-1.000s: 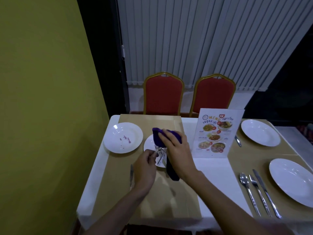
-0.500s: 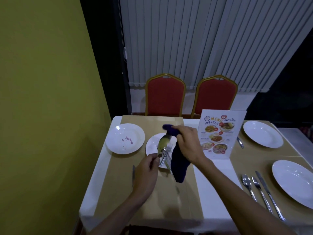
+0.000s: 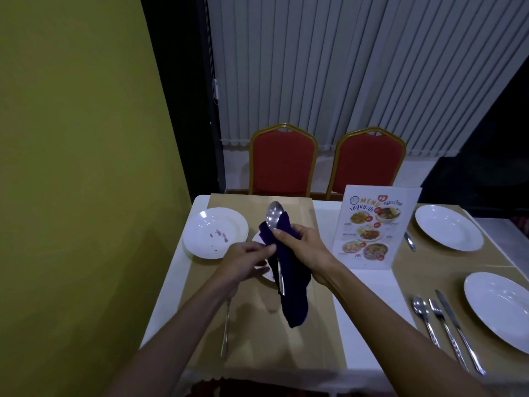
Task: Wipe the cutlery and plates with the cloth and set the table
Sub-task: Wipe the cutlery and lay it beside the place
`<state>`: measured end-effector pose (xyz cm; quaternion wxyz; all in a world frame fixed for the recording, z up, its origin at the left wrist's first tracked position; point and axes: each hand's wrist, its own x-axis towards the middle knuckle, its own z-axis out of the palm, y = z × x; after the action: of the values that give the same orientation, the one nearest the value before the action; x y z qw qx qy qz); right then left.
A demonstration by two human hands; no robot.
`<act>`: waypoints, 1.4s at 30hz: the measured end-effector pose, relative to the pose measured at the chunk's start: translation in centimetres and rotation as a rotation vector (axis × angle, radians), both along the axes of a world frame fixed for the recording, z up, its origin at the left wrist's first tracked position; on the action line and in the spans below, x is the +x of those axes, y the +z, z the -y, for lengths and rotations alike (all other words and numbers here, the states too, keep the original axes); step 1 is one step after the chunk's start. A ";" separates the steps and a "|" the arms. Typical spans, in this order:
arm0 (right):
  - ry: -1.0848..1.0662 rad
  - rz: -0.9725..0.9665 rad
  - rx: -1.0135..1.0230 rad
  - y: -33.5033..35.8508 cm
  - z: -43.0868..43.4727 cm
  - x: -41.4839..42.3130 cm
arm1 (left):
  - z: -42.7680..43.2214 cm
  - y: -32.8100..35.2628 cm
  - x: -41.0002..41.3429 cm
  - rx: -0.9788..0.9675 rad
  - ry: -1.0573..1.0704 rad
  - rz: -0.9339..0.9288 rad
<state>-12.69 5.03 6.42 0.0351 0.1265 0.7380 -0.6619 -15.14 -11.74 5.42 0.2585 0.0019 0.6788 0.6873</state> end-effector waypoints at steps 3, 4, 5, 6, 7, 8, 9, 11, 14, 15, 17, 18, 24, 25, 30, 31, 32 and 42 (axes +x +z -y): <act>-0.014 -0.005 0.092 -0.3 0.4 0.1 | 0.0 0.4 -1.1 0.010 0.230 -0.160; 0.002 -0.007 0.130 -0.2 0.7 0.1 | -0.1 0.5 -1.4 -0.032 0.253 -0.211; 0.016 -0.007 0.161 -0.2 1.0 0.0 | -0.3 0.6 -1.7 -0.069 0.263 -0.235; 0.022 -0.004 0.181 -0.1 1.2 0.0 | -0.5 0.6 -2.0 -0.098 0.277 -0.238; 0.017 0.001 0.189 0.0 1.5 0.0 | -0.7 0.7 -2.4 -0.119 0.299 -0.237; 0.010 0.008 0.188 0.0 1.8 0.0 | -0.9 0.7 -2.7 -0.127 0.324 -0.241; 0.013 0.019 0.189 -0.1 2.0 0.1 | -1.1 0.7 -3.0 -0.121 0.353 -0.244; 0.053 0.049 0.197 -0.8 2.5 0.5 | -1.1 0.8 -3.8 -0.086 0.442 -0.222; 0.081 0.076 0.230 -2.2 2.8 1.3 | -0.8 0.1 -4.1 -0.071 0.478 -0.106; 0.079 0.072 0.249 -2.5 2.7 1.3 | -0.6 -0.2 -3.8 -0.080 0.437 -0.057; 0.085 0.063 0.257 -2.9 2.6 1.3 | -0.3 -1.0 -3.2 -0.089 0.317 0.040; 0.093 0.065 0.246 -3.1 2.8 1.3 | -0.2 -1.3 -3.1 -0.080 0.274 0.078; 0.140 0.132 0.286 -5.2 4.6 1.3 | 1.7 -2.0 -5.3 0.134 0.435 0.246; 0.161 0.151 0.307 -5.7 4.7 1.5 | 2.6 -2.2 -6.2 0.150 0.478 0.240; 0.127 0.186 0.367 -8.0 4.6 1.2 | 8.6 -6.8 -8.6 -0.134 0.428 0.053; 0.100 0.189 0.361 -8.3 4.6 0.9 | 9.6 -8.6 -8.1 -0.211 0.368 0.077; 0.083 0.192 0.356 -8.6 4.7 0.4 | 10.4 -10.5 -7.2 -0.274 0.315 0.119; 0.071 0.226 0.346 -11.5 7.2 -2.3 | 14.5 -21.4 -2.9 -0.622 0.246 0.096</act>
<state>-15.00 -2.18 -5.07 0.1189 0.1781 0.8361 -0.5050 -18.06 -26.28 -15.95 0.1936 -0.1914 0.8381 0.4728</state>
